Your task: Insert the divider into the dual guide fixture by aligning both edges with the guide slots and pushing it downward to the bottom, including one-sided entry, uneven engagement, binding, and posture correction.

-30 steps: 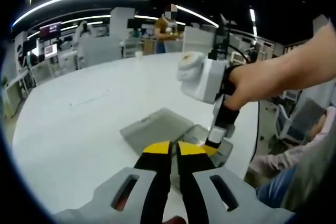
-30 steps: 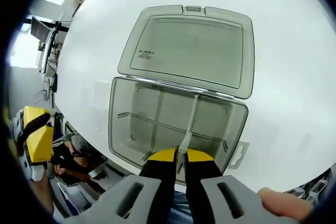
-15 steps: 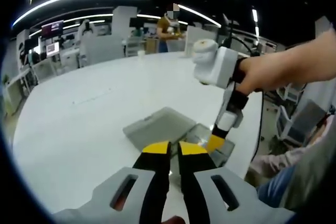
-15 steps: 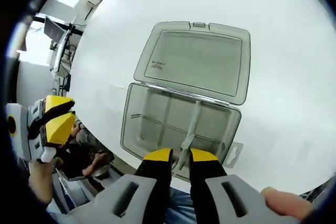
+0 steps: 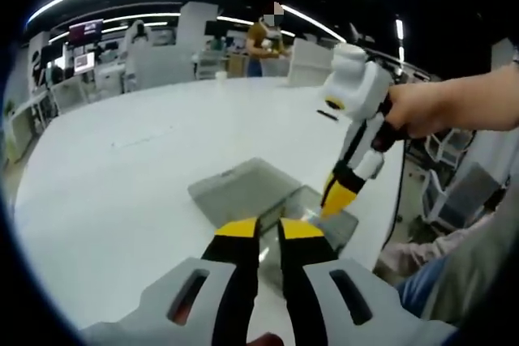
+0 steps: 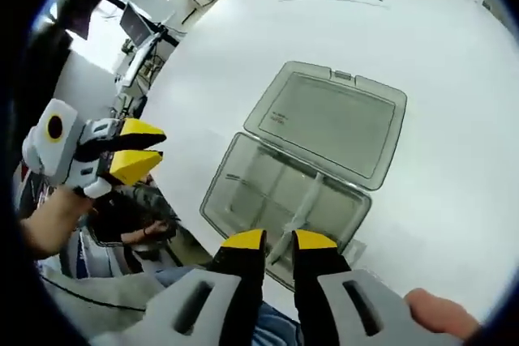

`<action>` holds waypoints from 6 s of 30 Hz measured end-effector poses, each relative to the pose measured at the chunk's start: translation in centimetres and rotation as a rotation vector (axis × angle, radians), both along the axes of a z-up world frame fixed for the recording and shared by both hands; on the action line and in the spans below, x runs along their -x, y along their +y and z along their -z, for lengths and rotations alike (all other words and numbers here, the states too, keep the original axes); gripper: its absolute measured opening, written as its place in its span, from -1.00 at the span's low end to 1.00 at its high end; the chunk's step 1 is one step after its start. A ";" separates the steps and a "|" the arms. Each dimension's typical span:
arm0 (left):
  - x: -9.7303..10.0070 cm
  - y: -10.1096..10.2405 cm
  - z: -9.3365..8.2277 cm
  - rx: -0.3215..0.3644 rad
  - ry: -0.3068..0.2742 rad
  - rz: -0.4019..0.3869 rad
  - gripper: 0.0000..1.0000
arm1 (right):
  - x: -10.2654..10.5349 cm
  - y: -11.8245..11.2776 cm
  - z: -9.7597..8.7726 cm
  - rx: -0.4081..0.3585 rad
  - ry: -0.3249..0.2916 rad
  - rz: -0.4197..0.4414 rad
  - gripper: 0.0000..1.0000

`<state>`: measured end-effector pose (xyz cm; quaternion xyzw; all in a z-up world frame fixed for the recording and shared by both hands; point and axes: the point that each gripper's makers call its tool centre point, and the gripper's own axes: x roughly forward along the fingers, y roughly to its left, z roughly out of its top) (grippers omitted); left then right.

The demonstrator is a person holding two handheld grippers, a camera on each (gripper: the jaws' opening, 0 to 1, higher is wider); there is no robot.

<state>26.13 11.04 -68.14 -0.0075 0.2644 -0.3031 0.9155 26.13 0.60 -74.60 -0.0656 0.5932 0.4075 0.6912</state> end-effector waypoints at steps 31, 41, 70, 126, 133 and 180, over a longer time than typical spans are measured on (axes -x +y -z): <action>1.2 -1.3 0.7 0.023 0.043 0.098 -0.34 | 1.0 1.3 -2.5 -0.345 -0.342 -0.337 -0.34; 2.0 -1.7 0.5 0.023 0.043 0.133 -0.19 | 1.7 1.3 -3.3 -0.391 -0.400 -0.397 -0.07; 2.8 -2.5 0.2 -0.016 0.048 0.177 0.31 | 2.5 -0.9 -5.3 -0.457 -0.504 -0.427 0.51; 2.0 -1.1 0.9 -0.109 0.090 0.184 0.40 | 0.9 -3.8 -6.5 -0.439 -0.543 -0.385 0.71; 2.3 0.0 1.6 -0.132 0.111 0.166 0.38 | 0.6 -3.7 -6.5 -0.438 -0.547 -0.386 0.71; 4.0 6.5 9.0 -0.222 0.496 -0.184 0.07 | 0.1 -2.3 -5.5 -0.416 -0.542 -0.478 0.71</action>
